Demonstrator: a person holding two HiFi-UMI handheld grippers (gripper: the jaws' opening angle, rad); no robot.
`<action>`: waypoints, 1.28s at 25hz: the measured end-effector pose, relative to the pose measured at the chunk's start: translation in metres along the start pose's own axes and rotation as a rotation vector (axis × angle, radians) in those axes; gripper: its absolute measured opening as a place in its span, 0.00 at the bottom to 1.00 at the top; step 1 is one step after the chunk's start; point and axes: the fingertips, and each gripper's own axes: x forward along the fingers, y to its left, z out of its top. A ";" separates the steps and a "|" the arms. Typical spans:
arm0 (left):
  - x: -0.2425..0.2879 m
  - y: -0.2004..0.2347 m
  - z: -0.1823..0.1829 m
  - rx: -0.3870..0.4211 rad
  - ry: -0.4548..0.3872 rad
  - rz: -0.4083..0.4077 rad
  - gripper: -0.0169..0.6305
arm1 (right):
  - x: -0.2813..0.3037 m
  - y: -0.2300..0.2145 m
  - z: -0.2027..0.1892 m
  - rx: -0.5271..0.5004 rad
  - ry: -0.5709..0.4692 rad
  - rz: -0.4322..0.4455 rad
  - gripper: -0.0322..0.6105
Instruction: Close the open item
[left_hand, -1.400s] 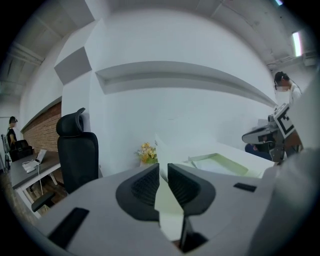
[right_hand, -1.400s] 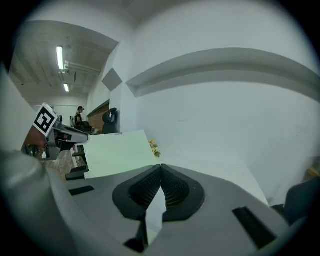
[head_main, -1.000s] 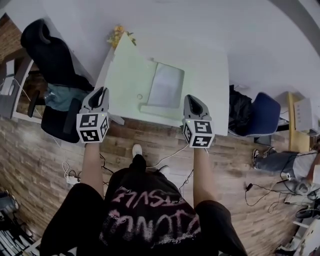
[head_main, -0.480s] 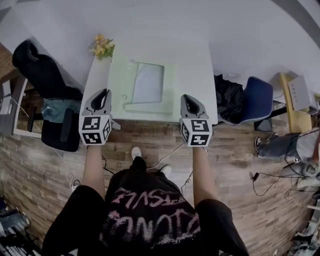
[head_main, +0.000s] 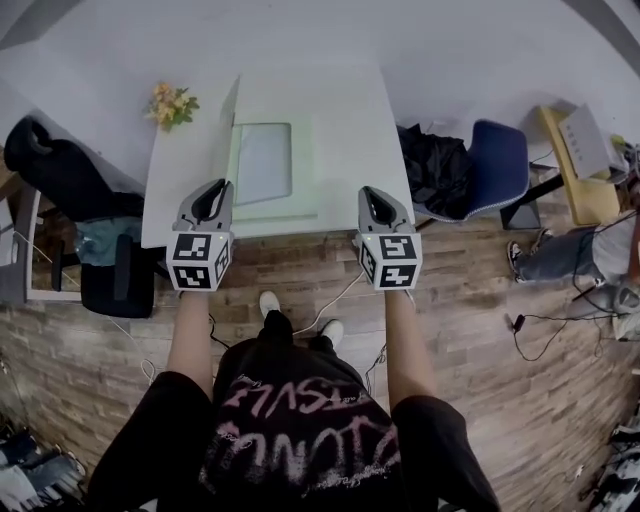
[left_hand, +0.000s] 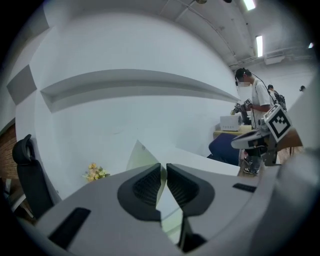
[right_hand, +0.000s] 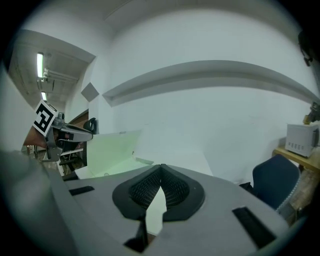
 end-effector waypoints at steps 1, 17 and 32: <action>0.004 -0.007 0.000 0.003 0.007 -0.012 0.08 | -0.004 -0.005 -0.002 0.004 0.002 -0.011 0.07; 0.061 -0.109 -0.034 0.192 0.148 -0.234 0.11 | -0.045 -0.060 -0.047 0.072 0.059 -0.139 0.07; 0.097 -0.156 -0.080 0.213 0.250 -0.405 0.11 | -0.043 -0.075 -0.076 0.106 0.127 -0.200 0.07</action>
